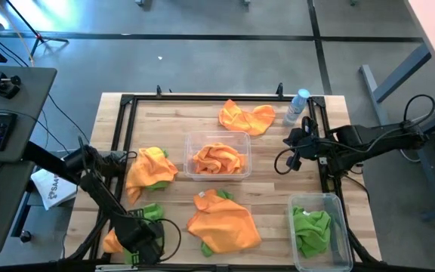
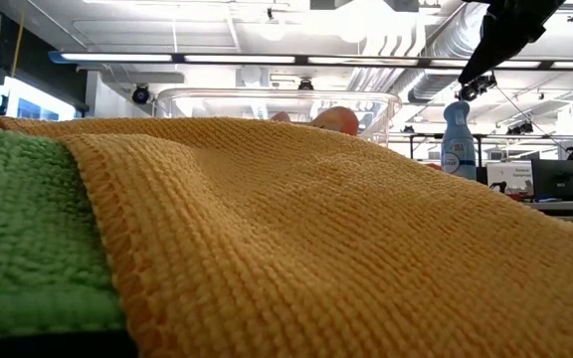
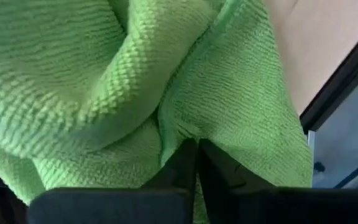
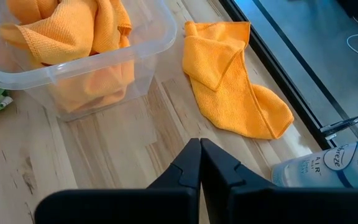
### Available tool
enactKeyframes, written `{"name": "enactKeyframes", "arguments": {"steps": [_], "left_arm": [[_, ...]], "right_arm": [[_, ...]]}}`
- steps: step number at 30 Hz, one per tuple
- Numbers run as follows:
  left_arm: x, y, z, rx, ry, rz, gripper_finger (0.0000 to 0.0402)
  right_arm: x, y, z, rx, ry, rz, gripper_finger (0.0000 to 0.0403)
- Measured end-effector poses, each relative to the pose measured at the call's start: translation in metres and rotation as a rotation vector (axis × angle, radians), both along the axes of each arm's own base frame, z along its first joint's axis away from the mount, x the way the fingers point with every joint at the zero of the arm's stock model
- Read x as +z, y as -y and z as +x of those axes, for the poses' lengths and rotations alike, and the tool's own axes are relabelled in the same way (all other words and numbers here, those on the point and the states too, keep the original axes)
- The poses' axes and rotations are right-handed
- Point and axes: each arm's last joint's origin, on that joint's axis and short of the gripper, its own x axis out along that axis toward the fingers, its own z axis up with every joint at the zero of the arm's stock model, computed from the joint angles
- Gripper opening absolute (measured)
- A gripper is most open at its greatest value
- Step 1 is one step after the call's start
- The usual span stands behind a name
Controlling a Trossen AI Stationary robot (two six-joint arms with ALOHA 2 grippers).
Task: Sort microfiber towel by color & place in baskets
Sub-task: Put the green microfiber cloth into the bottom transparent bin
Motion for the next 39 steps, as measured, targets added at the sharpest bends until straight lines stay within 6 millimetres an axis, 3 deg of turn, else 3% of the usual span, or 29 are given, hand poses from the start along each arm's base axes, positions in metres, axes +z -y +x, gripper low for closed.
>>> {"name": "enactKeyframes", "arguments": {"steps": [5, 15, 26, 39], "left_arm": [[0.018, -0.004, -0.003, 0.095, 0.042, -0.011, 0.0001], [0.099, -0.045, -0.023, 0.302, 0.457, -0.002, 0.0000], [0.157, -0.092, -0.046, 0.230, 0.890, 0.026, 0.0000], [0.212, -0.154, -0.080, 0.069, 1.344, 0.326, 0.0000]], "right_arm": [[0.000, 0.000, 0.000, 0.000, 0.000, 0.000, 0.0000], [0.000, 0.000, 0.000, 0.008, -0.004, -0.006, 0.0000], [0.001, 0.000, 0.001, -0.011, 0.023, 0.018, 0.0000], [0.016, -0.005, 0.025, 0.004, 0.286, 0.062, 0.0000]]}}
